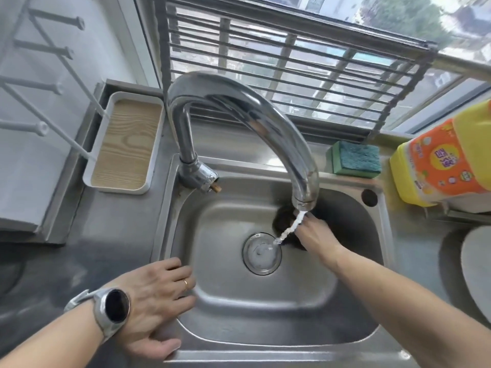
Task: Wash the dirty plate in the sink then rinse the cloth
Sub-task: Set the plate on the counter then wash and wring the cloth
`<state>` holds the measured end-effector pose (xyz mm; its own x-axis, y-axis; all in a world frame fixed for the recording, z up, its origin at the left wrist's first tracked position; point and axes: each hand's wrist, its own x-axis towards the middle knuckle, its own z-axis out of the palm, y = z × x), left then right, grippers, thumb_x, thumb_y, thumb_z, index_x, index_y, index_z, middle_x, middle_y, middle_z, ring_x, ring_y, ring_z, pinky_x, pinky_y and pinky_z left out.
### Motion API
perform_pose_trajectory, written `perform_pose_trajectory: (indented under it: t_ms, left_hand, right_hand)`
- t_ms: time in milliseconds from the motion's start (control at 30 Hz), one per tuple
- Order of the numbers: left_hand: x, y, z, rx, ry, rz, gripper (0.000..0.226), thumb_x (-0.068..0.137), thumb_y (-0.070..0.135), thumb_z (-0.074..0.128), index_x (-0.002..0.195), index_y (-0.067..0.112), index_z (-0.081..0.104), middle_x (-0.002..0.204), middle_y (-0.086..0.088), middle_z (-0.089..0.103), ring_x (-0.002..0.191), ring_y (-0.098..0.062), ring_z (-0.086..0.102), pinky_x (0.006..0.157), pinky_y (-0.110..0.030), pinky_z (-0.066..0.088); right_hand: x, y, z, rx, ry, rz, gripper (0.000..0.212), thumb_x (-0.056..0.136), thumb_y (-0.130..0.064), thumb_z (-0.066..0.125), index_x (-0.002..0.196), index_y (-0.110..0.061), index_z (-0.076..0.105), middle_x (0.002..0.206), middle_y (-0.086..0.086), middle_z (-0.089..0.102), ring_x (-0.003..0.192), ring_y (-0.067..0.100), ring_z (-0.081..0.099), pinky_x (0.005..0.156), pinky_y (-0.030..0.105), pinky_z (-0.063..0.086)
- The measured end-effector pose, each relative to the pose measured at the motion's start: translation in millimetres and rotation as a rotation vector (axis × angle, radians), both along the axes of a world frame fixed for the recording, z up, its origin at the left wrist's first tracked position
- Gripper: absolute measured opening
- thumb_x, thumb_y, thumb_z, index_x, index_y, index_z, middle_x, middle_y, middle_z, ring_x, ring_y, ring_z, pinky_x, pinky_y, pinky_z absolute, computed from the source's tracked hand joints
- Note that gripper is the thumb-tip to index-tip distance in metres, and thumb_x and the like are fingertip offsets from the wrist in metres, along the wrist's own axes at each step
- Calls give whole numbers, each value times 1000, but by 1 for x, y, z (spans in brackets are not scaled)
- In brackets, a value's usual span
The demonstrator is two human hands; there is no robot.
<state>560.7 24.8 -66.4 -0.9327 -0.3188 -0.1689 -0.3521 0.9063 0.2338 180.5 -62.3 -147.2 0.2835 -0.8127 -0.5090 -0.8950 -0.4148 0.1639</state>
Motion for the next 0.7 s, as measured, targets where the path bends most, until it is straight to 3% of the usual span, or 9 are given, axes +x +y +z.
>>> perform_pose_trajectory:
  t_ms: [133, 233, 400, 467, 567, 633, 700]
  left_hand:
    - [4, -1, 1, -7, -24, 0, 46, 79, 64, 55, 75, 19, 48, 77, -8, 53, 70, -30, 46, 68, -40, 43]
    - [6, -1, 2, -7, -48, -5, 46, 78, 64, 54, 74, 19, 48, 76, -8, 53, 71, -30, 46, 69, -39, 42]
    - [6, -1, 2, 1, -76, -27, 46, 81, 64, 50, 75, 18, 49, 76, -8, 53, 71, -30, 45, 69, -40, 38]
    - [5, -3, 4, -8, -98, -20, 46, 80, 64, 49, 77, 18, 48, 78, -8, 53, 72, -30, 45, 70, -40, 38]
    - [2, -2, 3, -20, -102, -21, 46, 80, 64, 49, 79, 17, 50, 80, -10, 55, 74, -30, 45, 72, -40, 40]
    - [-1, 0, 1, -8, -96, -21, 46, 79, 63, 50, 78, 17, 48, 79, -9, 54, 73, -30, 44, 71, -40, 39]
    - [-2, -1, 1, 4, -70, -6, 45, 79, 63, 50, 78, 18, 48, 77, -9, 53, 73, -30, 45, 70, -40, 40]
  right_hand:
    - [-12, 47, 20, 83, 222, -157, 31, 91, -7, 52, 119, -9, 66, 127, 15, 56, 112, 34, 57, 86, 39, 51]
    - [20, 95, 30, 280, 181, -209, 33, 90, -6, 51, 119, -11, 65, 125, 11, 65, 118, 32, 61, 93, 37, 51]
    - [97, 112, 16, 421, -80, -245, 26, 80, -12, 59, 104, -8, 66, 114, 16, 69, 106, 38, 64, 83, 38, 52]
    - [139, 108, 0, 328, -229, -87, 22, 79, -11, 61, 100, -7, 66, 111, 15, 63, 100, 38, 62, 77, 40, 52]
    - [187, 74, -17, 147, -310, 101, 38, 63, -34, 78, 93, -11, 70, 93, 7, 63, 81, 26, 62, 51, 31, 50]
    - [187, 37, -20, -27, -306, 96, 32, 64, -26, 73, 92, -9, 73, 86, 8, 65, 75, 27, 63, 48, 30, 48]
    - [160, 5, -25, -119, -274, 39, 31, 69, -19, 66, 96, -6, 73, 91, 13, 66, 80, 32, 63, 55, 34, 51]
